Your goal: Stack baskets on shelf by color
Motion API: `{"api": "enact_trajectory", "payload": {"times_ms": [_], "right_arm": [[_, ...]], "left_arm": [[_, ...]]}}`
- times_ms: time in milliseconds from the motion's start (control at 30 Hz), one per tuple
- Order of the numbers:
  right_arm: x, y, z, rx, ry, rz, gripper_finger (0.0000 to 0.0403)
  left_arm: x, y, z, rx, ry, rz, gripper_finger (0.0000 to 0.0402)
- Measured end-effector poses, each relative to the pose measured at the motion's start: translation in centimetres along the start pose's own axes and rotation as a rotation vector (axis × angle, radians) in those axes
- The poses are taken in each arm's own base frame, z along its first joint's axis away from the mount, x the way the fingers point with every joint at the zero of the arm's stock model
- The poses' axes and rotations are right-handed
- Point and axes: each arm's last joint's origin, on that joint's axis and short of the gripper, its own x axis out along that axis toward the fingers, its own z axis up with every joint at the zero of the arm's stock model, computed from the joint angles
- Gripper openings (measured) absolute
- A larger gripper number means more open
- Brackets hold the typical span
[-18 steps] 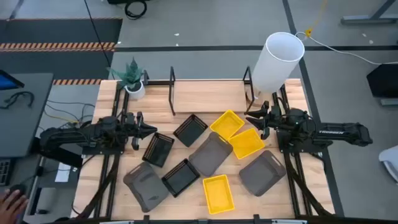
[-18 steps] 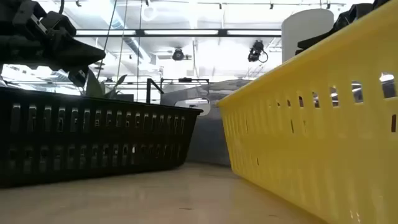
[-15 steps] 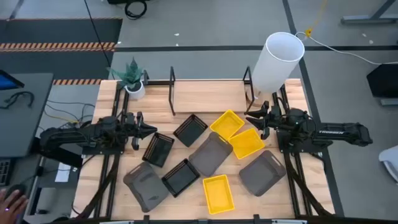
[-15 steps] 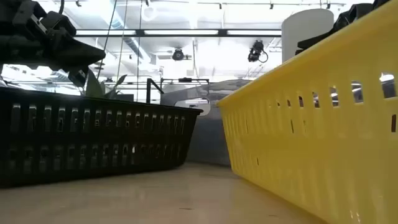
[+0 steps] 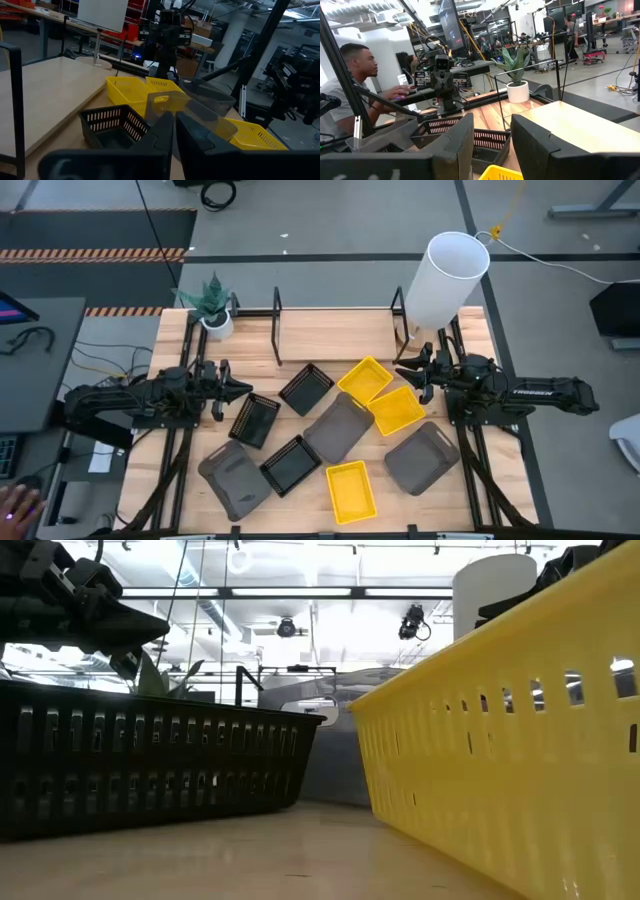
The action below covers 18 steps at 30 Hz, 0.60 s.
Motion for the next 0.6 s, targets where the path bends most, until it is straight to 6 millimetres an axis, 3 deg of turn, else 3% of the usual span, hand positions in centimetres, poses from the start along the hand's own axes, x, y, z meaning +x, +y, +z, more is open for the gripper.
{"api": "enact_trajectory", "payload": {"times_ms": [600], "right_arm": [[0.0,0.0,0.0,0.0,0.0,0.0,0.0135]], "left_arm": [[0.0,0.0,0.0,0.0,0.0,0.0,0.0029]]}}
